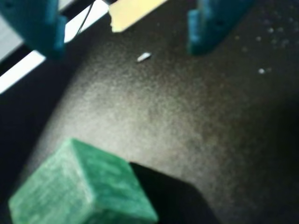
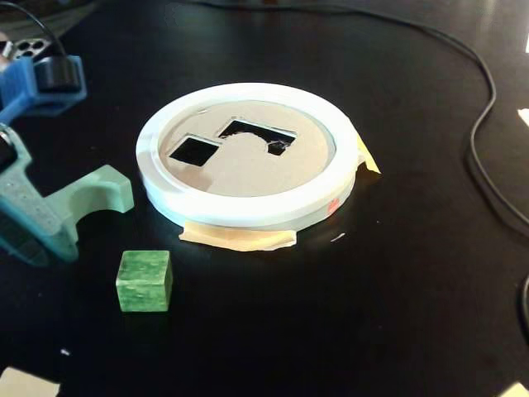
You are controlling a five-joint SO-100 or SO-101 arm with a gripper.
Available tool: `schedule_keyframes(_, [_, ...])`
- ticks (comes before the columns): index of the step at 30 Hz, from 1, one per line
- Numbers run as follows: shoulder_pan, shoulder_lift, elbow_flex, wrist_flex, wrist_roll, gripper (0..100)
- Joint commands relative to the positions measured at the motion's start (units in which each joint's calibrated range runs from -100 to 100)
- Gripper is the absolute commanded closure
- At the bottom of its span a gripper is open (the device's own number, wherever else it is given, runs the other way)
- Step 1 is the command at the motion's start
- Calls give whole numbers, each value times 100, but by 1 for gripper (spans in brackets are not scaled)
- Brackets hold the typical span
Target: Pick up the U shape block and drop it in corresponding U shaped hole
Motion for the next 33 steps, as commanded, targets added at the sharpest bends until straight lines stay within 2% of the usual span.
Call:
schedule_keyframes(1, [192,-43,-324,-97,425,55])
schedule_keyframes(33, [192,-34,-324,-97,425,55])
